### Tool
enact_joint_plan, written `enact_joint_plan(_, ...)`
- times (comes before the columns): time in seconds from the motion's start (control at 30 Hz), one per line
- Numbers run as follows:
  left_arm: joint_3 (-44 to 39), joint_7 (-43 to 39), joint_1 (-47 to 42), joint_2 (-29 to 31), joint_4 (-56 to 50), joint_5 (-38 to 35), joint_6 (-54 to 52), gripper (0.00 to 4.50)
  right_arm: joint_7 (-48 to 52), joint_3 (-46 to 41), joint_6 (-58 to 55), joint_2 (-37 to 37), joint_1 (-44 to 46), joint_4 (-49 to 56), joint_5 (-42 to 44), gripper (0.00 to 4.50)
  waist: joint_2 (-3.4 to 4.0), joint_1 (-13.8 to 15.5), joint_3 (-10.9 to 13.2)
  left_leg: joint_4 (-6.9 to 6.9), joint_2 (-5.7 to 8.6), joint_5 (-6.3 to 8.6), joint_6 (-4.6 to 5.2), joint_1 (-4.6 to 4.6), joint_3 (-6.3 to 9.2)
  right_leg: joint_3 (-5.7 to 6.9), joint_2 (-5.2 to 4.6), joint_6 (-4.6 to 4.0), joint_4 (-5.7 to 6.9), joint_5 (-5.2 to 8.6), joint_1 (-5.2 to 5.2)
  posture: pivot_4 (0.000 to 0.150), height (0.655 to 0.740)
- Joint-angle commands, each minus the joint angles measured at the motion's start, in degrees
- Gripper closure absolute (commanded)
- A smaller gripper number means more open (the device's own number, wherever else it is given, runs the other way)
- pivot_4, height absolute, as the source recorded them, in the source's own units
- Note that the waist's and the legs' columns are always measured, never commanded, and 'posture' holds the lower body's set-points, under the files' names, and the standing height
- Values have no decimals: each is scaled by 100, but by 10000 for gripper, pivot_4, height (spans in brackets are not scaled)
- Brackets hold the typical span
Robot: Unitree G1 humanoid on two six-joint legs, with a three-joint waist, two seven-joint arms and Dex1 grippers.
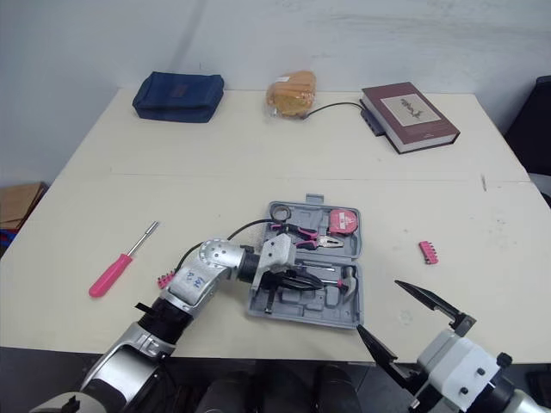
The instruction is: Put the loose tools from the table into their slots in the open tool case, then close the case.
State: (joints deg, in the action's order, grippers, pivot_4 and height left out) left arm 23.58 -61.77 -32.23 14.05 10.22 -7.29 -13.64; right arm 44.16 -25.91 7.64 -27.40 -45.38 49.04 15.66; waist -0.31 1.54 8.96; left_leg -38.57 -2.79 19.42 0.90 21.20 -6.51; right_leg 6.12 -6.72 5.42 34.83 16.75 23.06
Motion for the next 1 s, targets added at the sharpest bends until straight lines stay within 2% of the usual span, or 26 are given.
enact_joint_plan(0.03,19,348,-15,-18,170,260,-52,44161,-60,-33,129,45,-33,88,14,0,0,0,0,0,0,0,0,0,0,0,0,0,0,0,0,1500,7400)
enact_joint_plan(0.33,341,499,12,220,296,638,-402,44161,-60,-59,127,32,-33,77,34,0,1,0,-2,-20,-6,-1,2,-7,1,0,-3,-6,4,-1,-12,1500,7400)
enact_joint_plan(0.5,555,539,39,315,391,779,-890,44161,-66,-53,142,37,-21,60,23,0,-2,-2,-14,-19,-8,1,1,-14,11,-11,-6,-41,4,19,-26,1500,7400)
enact_joint_plan(0.7,974,804,11,378,916,1245,-728,44161,-116,-43,162,63,-6,48,-21,0,-20,1,-52,-7,-13,4,-5,-59,24,-17,-10,-85,-18,43,-77,1500,7400)
enact_joint_plan(0.8,1025,823,-8,369,1073,1251,-559,44161,-122,-80,172,61,-20,56,-27,0,-15,-3,-71,53,-14,19,-32,-105,30,-2,-50,-105,-97,54,-156,1500,7400)
enact_joint_plan(0.9,1042,797,-10,415,1166,1260,-185,44161,-123,-139,191,61,-58,65,-7,0,-2,-4,-81,59,-14,22,-36,-111,42,0,-56,-99,-117,54,-159,1500,7400)
enact_joint_plan(0.97,825,703,35,327,1136,975,134,44161,-117,-173,216,68,-98,65,1,0,-1,-3,-82,59,-13,22,-36,-110,43,0,-59,-99,-117,54,-159,1500,7400)
enact_joint_plan(1.0,550,554,56,215,1042,608,408,44161,-112,-205,227,69,-120,66,13,0,0,-2,-82,59,-13,21,-36,-108,43,0,-61,-99,-117,54,-158,1500,7400)
